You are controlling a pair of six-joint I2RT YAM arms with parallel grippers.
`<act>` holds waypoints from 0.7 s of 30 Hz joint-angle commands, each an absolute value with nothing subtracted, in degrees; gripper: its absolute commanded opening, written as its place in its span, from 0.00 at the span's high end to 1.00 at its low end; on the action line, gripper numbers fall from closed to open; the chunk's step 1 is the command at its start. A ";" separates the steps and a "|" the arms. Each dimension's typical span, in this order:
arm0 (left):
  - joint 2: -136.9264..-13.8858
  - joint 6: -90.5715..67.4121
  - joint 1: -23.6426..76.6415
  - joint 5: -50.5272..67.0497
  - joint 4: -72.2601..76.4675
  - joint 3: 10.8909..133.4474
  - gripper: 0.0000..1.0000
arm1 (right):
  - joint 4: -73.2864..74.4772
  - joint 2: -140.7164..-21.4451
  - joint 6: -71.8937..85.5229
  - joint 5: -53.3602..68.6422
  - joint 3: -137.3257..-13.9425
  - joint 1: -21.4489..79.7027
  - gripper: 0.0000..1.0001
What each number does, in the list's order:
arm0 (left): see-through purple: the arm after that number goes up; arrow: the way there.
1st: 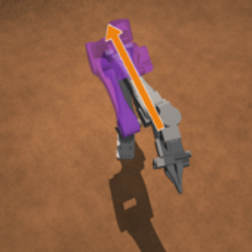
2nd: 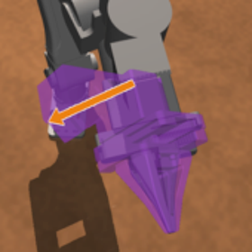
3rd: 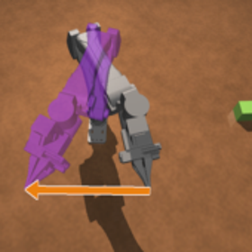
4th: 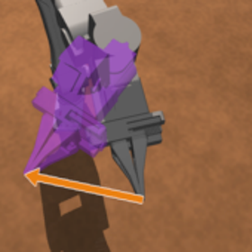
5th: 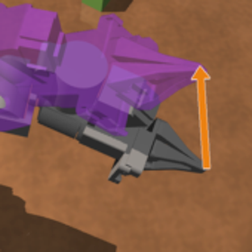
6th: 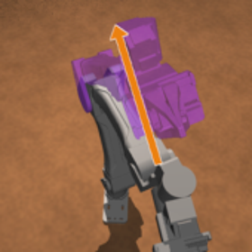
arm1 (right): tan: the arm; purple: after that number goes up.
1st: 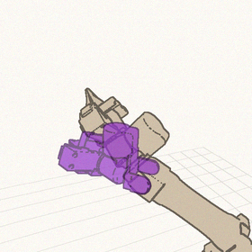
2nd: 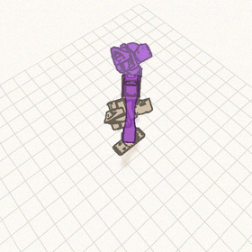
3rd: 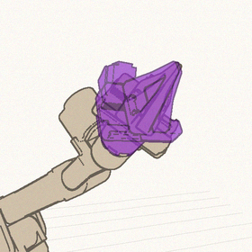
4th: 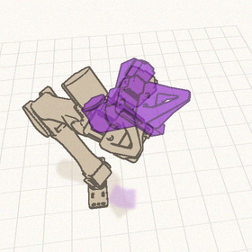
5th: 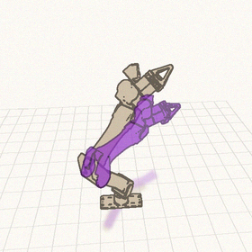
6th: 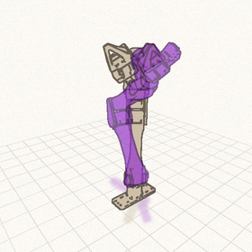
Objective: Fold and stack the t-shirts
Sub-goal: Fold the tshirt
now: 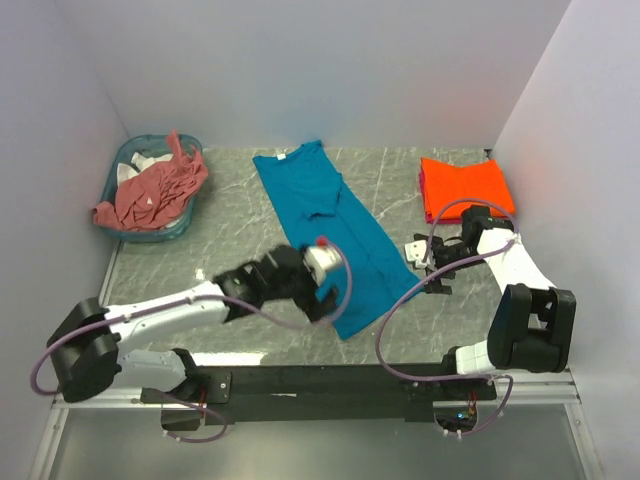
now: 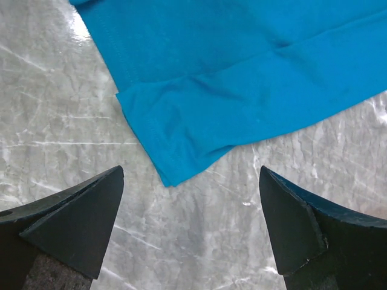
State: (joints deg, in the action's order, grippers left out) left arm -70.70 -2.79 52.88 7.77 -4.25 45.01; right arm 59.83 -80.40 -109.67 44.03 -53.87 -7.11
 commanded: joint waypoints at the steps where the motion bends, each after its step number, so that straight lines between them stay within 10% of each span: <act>1: -73.03 -6.06 60.45 0.99 1.04 43.16 0.03 | 62.67 -80.77 -115.49 45.53 -53.35 -7.91 0.02; 21: -99.84 -12.92 77.52 -24.95 2.47 50.54 0.55 | 64.69 -82.79 -117.68 44.91 -52.38 -8.44 0.09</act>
State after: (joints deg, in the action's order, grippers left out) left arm -98.78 -10.85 77.14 -18.57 3.99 49.39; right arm 62.67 -82.56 -113.45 44.14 -52.88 -8.14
